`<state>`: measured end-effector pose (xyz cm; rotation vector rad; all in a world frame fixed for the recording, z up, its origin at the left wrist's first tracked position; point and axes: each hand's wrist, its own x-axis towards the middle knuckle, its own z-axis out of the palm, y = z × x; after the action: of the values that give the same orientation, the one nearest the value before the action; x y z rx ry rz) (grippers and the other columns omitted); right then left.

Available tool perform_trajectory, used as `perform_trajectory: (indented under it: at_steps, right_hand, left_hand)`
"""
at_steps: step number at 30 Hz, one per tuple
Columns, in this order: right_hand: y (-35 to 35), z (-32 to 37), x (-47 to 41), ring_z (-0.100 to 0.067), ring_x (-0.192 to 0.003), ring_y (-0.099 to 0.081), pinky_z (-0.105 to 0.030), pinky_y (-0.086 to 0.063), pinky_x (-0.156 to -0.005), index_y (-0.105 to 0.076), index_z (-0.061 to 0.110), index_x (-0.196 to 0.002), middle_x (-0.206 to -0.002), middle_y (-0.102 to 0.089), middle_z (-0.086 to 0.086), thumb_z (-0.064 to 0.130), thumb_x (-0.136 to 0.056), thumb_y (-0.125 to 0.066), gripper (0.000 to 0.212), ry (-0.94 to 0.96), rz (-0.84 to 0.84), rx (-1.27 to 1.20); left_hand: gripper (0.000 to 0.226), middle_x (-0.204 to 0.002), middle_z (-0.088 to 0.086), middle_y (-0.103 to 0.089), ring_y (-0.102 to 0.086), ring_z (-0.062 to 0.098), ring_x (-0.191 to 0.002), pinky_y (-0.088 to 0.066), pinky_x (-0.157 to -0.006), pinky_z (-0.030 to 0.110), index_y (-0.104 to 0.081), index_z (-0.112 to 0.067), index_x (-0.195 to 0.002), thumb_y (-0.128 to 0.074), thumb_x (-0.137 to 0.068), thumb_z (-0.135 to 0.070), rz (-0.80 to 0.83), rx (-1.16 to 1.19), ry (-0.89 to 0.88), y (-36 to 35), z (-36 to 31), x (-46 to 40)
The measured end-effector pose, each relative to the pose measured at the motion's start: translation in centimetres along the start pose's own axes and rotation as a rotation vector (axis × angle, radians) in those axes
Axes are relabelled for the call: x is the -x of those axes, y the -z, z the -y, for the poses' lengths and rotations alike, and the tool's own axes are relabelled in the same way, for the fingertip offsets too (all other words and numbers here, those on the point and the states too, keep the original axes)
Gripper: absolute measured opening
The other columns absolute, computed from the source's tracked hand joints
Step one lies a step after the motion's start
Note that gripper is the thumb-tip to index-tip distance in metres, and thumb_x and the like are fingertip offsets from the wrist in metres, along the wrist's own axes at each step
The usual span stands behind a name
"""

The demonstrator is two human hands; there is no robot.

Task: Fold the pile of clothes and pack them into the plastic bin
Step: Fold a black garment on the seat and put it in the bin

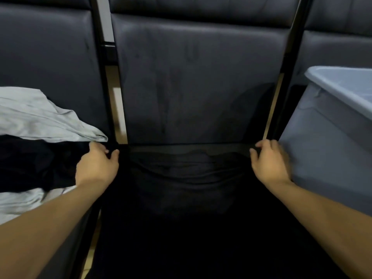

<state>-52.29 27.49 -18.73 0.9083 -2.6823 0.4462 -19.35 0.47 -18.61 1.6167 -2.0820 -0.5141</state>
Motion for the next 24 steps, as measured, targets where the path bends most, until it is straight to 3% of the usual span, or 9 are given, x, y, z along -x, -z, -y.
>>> perform_trajectory:
  at_steps: [3, 5, 8, 11, 13, 16, 18, 21, 24]
  right_hand:
    - [0.1, 1.3, 1.0, -0.025, -0.098, -0.058, -0.032, -0.037, -0.08, -0.068, 0.021, -0.106, -0.106, -0.063, 0.001, 0.031, -0.096, -0.06, 0.016, 0.445, 0.025, -0.033]
    - [-0.1, 1.4, 1.6, -0.019, -0.1, -0.057, -0.03, -0.035, -0.08, -0.068, 0.026, -0.11, -0.107, -0.061, 0.008, 0.042, -0.098, -0.051, 0.026, 0.617, 0.158, 0.025]
    - [-0.5, 0.9, 2.1, -0.014, -0.099, -0.055, -0.03, -0.042, -0.084, -0.068, 0.028, -0.11, -0.105, -0.06, 0.011, 0.048, -0.099, -0.047, 0.031, 0.632, 0.209, 0.009]
    - [-0.5, 0.6, 2.3, -0.015, -0.091, -0.056, -0.028, -0.039, -0.078, -0.072, 0.025, -0.103, -0.096, -0.062, 0.01, 0.04, -0.1, -0.051, 0.025, 0.637, 0.123, 0.014]
    - [-0.2, 0.6, 2.1, -0.019, -0.085, -0.056, -0.03, -0.035, -0.074, -0.073, 0.022, -0.098, -0.091, -0.063, 0.007, 0.03, -0.101, -0.056, 0.019, 0.582, 0.011, -0.014]
    - [0.2, 1.6, 0.9, -0.026, -0.088, -0.057, -0.04, -0.046, -0.078, -0.074, 0.016, -0.1, -0.091, -0.065, 0.0, 0.025, -0.101, -0.059, 0.017, 0.347, -0.029, -0.144]
    - [-0.1, 2.7, -0.2, -0.029, -0.097, -0.057, -0.039, -0.047, -0.082, -0.073, 0.015, -0.104, -0.096, -0.066, -0.005, 0.029, -0.103, -0.054, 0.024, 0.142, 0.035, -0.17]
    - [-1.2, 4.1, -1.3, -0.035, -0.111, -0.056, -0.038, -0.045, -0.087, -0.072, 0.017, -0.11, -0.109, -0.069, -0.012, 0.037, -0.105, -0.047, 0.032, -0.173, 0.269, -0.119]
    - [-2.1, 4.6, -1.3, -0.036, -0.119, -0.051, -0.04, -0.043, -0.095, -0.07, 0.016, -0.116, -0.121, -0.065, -0.015, 0.039, -0.105, -0.046, 0.035, -0.287, 0.322, -0.041]
  left_hand:
    - [0.035, -0.112, 0.017, -0.055, -0.054, 0.043, -0.106, -0.048, -0.09, 0.051, -0.058, -0.01, -0.117, -0.07, -0.087, -0.026, -0.125, -0.041, -0.365, -1.1, -0.8, 1.4]
    - [0.029, -0.106, 0.005, -0.053, -0.057, 0.031, -0.103, -0.05, -0.093, 0.044, -0.065, -0.018, -0.112, -0.071, -0.087, -0.031, 0.035, -0.013, -0.571, -1.9, -1.3, 1.8]
    - [0.034, -0.112, -0.011, -0.05, -0.052, 0.014, -0.111, -0.049, -0.098, 0.036, -0.066, -0.029, -0.117, -0.065, -0.09, -0.05, 0.313, -0.089, -0.7, -2.9, -1.7, 2.6]
    - [0.038, -0.112, -0.018, -0.046, -0.05, 0.007, -0.111, -0.051, -0.094, 0.034, -0.065, -0.033, -0.118, -0.06, -0.09, -0.058, 0.357, -0.101, -0.691, -3.3, -1.9, 3.0]
    - [0.031, -0.107, -0.019, -0.047, -0.056, 0.007, -0.103, -0.055, -0.084, 0.035, -0.067, -0.033, -0.111, -0.061, -0.091, -0.055, 0.301, -0.079, -0.674, -3.3, -2.2, 3.1]
    - [0.02, -0.099, -0.015, -0.052, -0.061, 0.012, -0.089, -0.054, -0.074, 0.036, -0.072, -0.031, -0.099, -0.063, -0.093, -0.048, 0.174, -0.001, -0.559, -3.3, -3.4, 3.3]
    - [0.02, -0.096, -0.012, -0.054, -0.06, 0.016, -0.084, -0.049, -0.071, 0.034, -0.074, -0.029, -0.095, -0.063, -0.094, -0.046, 0.118, 0.069, -0.417, -3.5, -4.4, 3.3]
    - [0.024, -0.107, -0.004, -0.061, -0.062, 0.025, -0.095, -0.044, -0.075, 0.033, -0.074, -0.025, -0.1, -0.06, -0.097, -0.044, 0.098, 0.167, -0.161, -4.0, -5.8, 3.4]
    - [0.027, -0.12, 0.005, -0.058, -0.061, 0.031, -0.102, -0.041, -0.077, 0.035, -0.07, -0.022, -0.11, -0.055, -0.1, -0.042, 0.088, 0.236, -0.006, -4.7, -6.7, 4.0]
